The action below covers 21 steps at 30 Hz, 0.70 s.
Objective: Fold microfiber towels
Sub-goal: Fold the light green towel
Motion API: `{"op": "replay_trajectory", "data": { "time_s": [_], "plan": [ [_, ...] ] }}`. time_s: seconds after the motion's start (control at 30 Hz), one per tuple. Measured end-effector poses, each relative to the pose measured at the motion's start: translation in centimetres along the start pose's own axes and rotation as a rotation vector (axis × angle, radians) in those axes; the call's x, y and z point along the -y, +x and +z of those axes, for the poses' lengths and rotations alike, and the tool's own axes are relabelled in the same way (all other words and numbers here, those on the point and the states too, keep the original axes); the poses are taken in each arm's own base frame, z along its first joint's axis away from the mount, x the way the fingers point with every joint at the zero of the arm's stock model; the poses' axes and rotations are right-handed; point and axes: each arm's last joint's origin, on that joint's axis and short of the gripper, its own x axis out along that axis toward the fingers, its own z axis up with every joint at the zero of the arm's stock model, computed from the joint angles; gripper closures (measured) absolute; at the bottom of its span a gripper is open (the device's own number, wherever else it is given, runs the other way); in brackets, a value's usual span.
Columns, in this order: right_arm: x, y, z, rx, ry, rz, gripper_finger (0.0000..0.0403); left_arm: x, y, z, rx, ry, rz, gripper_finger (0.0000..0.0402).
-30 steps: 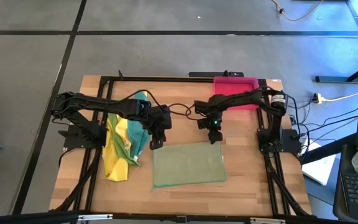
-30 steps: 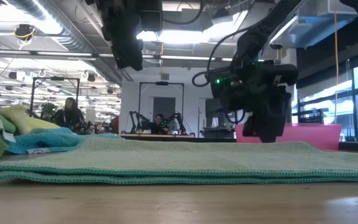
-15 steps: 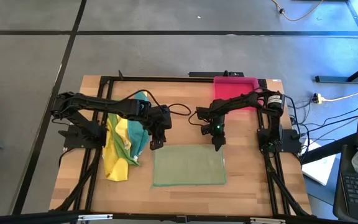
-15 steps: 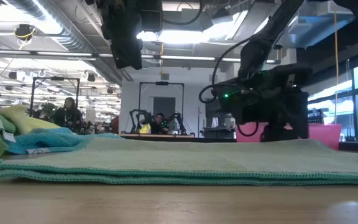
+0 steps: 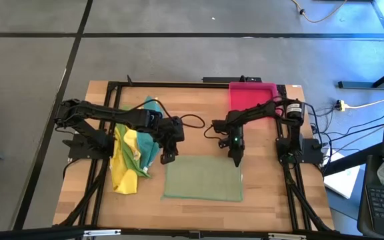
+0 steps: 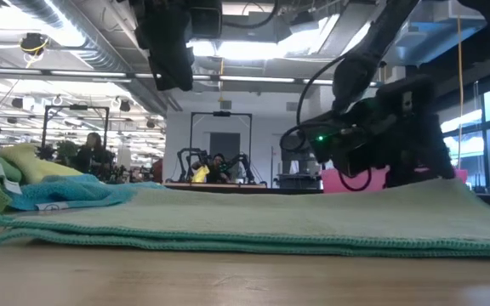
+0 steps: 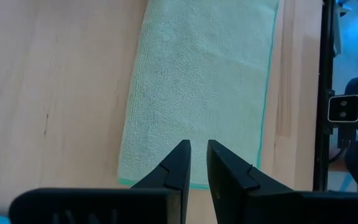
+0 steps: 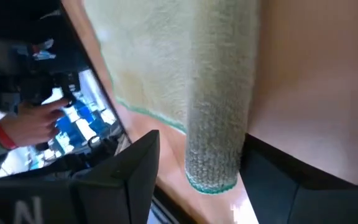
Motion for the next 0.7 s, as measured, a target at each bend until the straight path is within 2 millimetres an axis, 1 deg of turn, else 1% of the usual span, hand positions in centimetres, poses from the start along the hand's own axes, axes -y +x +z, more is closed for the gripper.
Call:
{"op": "replay_trajectory", "data": {
  "time_s": [0.13, 0.27, 0.37, 0.47, 0.53, 0.63, 0.7],
  "plan": [
    [-1.1, 1.3, 0.0, -0.038, -0.021, 0.031, 0.0193, 0.4, 0.1, 0.1, 0.025, -0.025, 0.004, 0.0357],
    [-2.4, 3.0, 0.1, -0.079, -0.037, 0.073, 0.02, 1.0, 0.2, 0.2, 0.055, -0.07, 0.001, 0.0357],
    [-3.4, 4.4, 0.1, -0.111, -0.063, 0.05, 0.0209, 1.8, 0.4, 0.2, 0.079, -0.108, 0.005, 0.0357],
    [-4.1, 5.5, -0.1, -0.145, -0.091, -0.032, 0.022, 2.9, 0.6, 0.0, 0.09, -0.149, -0.01, 0.0357],
    [-4.1, 5.7, -0.4, -0.171, -0.087, -0.113, 0.0226, 3.7, 0.8, -0.2, 0.096, -0.173, -0.016, 0.0357],
    [-3.6, 5.5, -1.3, -0.245, -0.043, -0.264, 0.0232, 5.1, 1.1, -0.8, 0.11, -0.193, -0.003, 0.0357],
    [-3.4, 4.6, -1.6, -0.268, -0.026, -0.36, 0.0233, 6.0, 1.2, -1.2, 0.117, -0.206, 0.01, 0.0357]
  ]
}}
